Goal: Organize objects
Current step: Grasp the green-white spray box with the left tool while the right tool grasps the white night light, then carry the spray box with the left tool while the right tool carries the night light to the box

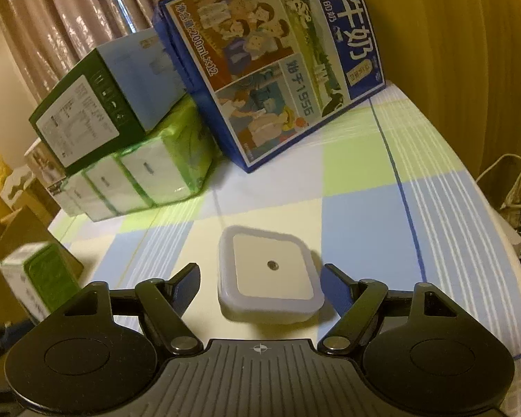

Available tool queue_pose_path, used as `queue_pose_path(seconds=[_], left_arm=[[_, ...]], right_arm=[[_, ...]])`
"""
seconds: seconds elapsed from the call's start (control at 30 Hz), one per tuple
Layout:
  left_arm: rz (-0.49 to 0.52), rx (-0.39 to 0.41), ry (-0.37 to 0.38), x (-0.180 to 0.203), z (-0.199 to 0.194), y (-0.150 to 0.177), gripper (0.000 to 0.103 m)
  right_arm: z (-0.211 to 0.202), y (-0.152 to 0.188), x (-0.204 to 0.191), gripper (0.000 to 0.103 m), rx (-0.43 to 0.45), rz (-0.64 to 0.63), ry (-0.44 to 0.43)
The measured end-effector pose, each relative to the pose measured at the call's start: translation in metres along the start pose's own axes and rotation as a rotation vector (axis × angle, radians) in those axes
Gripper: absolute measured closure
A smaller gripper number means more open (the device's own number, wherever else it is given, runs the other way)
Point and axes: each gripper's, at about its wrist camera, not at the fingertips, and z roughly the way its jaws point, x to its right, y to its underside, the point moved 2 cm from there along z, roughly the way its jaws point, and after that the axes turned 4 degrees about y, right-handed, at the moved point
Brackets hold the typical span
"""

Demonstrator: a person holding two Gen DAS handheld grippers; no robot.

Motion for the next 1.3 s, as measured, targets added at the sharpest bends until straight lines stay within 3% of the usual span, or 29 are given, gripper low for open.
queue_pose_path(seconds=[0.07,0.13,0.27,0.5,0.67,0.83,1.0,1.3], left_arm=[[-0.003,-0.004,0.007,-0.002,0.000,0.001,0.051],[-0.008,-0.009,0.008,-0.004,0.000,0.001,0.051],[-0.019,-0.014,0.011,-0.007,-0.003,0.003,0.051],[-0.030,-0.015,0.013,-0.013,-0.007,0.003,0.051],[-0.034,-0.019,0.020,-0.015,-0.009,0.003,0.051],[-0.042,-0.025,0.026,-0.015,-0.019,0.002,0.051],[-0.038,-0.027,0.032,-0.015,-0.044,0.002,0.051],[-0.036,-0.009,0.059,-0.014,-0.126,0.003,0.051]], right_arm=[[0.002,-0.002,-0.002,0.031,-0.008,-0.005,0.010],[0.003,-0.003,-0.005,0.039,-0.018,-0.026,0.028],[0.008,-0.003,-0.011,0.039,-0.027,-0.078,0.058],[0.021,-0.003,-0.008,0.037,-0.064,-0.052,0.043],[0.010,0.003,-0.015,0.039,-0.056,-0.076,0.067],[-0.023,0.017,-0.033,0.039,-0.028,-0.151,0.138],[-0.070,0.038,-0.047,0.039,-0.005,-0.124,0.185],[-0.171,0.068,-0.084,0.039,0.072,-0.087,0.218]])
